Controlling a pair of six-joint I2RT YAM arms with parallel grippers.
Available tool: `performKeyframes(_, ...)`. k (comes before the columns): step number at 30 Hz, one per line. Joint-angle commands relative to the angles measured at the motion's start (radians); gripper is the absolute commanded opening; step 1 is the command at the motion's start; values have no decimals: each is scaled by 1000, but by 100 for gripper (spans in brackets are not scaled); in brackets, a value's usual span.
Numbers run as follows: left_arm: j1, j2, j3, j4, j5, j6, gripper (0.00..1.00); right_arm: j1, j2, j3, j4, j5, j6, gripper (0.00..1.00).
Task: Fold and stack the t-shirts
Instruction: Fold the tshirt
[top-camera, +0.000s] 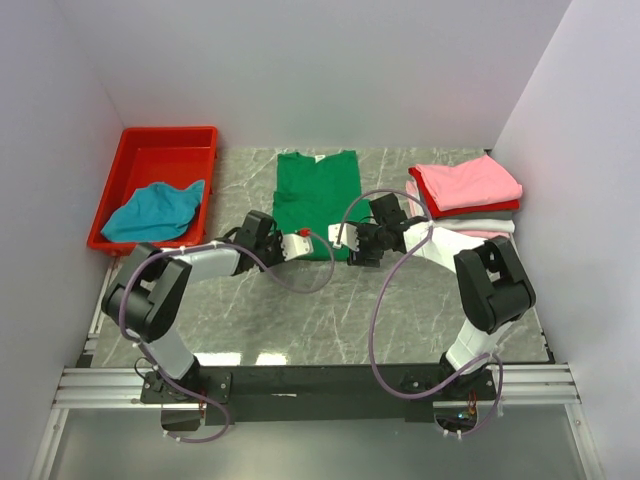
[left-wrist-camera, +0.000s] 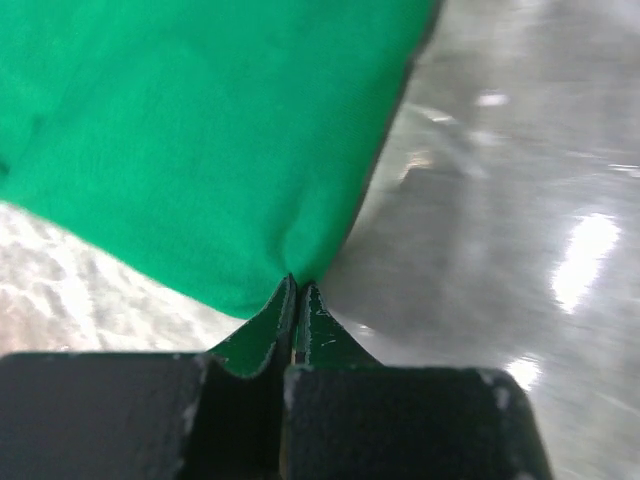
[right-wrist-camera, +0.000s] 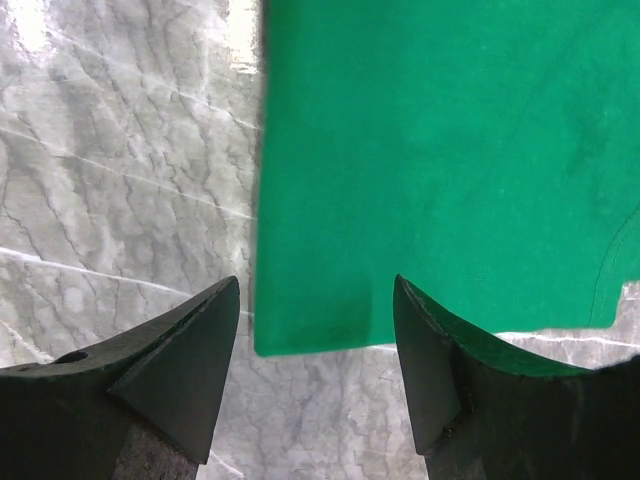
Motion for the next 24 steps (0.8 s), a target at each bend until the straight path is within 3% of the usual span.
performKeyframes(1, -43, -46, -33, -43, 24, -39, 0, 11, 25, 28, 15, 22, 2, 69)
performKeyframes(12, -43, -72, -41, -64, 45, -63, 0, 35, 45, 25, -8, 107, -11, 62)
performKeyframes(15, -46, -86, -52, -73, 59, -70, 0, 34, 93, 83, -52, 123, 17, 46)
performKeyframes(19, -56, -109, -58, -106, 83, -70, 0, 34, 85, 90, -103, 111, 28, 8)
performKeyframes(22, -77, -135, -63, -151, 116, -71, 0, 34, 24, 48, -149, 64, 15, 0)
performKeyframes(24, -106, -150, -58, -220, 136, -71, 0, 31, -26, 37, -227, 23, -6, 0)
